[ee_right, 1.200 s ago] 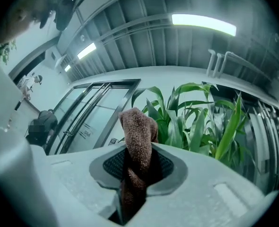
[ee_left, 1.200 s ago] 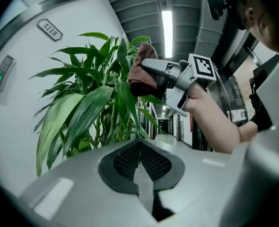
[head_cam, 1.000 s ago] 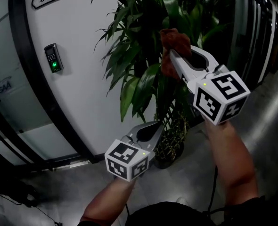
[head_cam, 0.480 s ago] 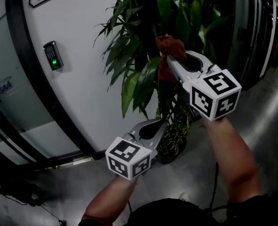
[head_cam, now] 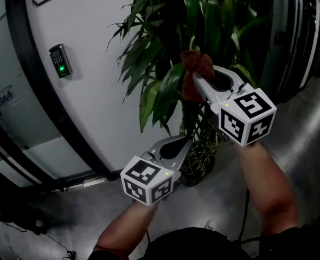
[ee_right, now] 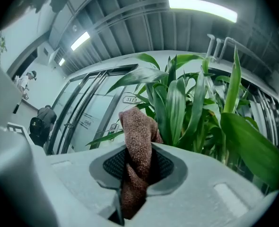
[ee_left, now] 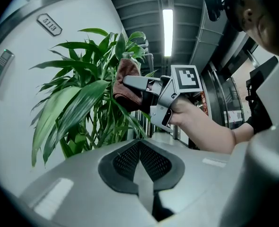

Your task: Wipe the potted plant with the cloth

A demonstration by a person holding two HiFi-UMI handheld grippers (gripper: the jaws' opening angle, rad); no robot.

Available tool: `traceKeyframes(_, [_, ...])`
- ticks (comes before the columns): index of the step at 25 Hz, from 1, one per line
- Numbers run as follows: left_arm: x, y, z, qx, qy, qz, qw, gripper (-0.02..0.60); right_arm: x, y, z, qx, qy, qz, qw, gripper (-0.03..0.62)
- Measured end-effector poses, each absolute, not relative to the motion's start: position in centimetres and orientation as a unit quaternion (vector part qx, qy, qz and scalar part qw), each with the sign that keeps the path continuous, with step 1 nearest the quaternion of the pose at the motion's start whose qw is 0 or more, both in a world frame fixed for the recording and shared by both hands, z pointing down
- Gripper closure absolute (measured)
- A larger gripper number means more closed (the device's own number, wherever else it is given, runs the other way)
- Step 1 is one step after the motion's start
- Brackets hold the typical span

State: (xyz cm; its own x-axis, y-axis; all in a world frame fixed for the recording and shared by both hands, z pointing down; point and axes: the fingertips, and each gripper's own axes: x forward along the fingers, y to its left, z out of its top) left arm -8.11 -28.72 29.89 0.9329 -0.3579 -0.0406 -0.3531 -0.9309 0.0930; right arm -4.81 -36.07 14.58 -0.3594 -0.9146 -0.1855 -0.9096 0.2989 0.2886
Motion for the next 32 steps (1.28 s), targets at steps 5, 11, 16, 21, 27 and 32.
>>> traceKeyframes(5, [-7.9, -28.8, 29.8, 0.982, -0.180, -0.029, 0.042, 0.565, -4.5, -36.0, 15.8, 0.565, -0.809, -0.162, 0.016, 0.523])
traceKeyframes(11, [-7.6, -28.8, 30.1, 0.983, -0.176, -0.028, 0.048, 0.565, -5.1, -35.5, 17.1, 0.557, -0.815, -0.158, 0.034, 0.523])
traceKeyframes(16, [-7.6, -28.9, 30.1, 0.983, -0.176, -0.031, 0.052, 0.565, -5.8, -35.1, 17.9, 0.550, -0.818, -0.160, 0.052, 0.523])
traceKeyframes(21, [-7.5, -28.7, 30.2, 0.982, -0.176, -0.032, 0.053, 0.565, -6.4, -34.7, 19.2, 0.543, -0.823, -0.153, 0.062, 0.523])
traceKeyframes(27, [-7.9, -29.1, 30.4, 0.981, -0.181, -0.035, 0.060, 0.565, -6.8, -34.2, 20.8, 0.534, -0.829, -0.148, 0.077, 0.523])
traceKeyframes(32, [-8.1, -29.3, 30.5, 0.980, -0.184, -0.040, 0.065, 0.565, -7.2, -33.6, 22.0, 0.529, -0.834, -0.137, 0.079, 0.523])
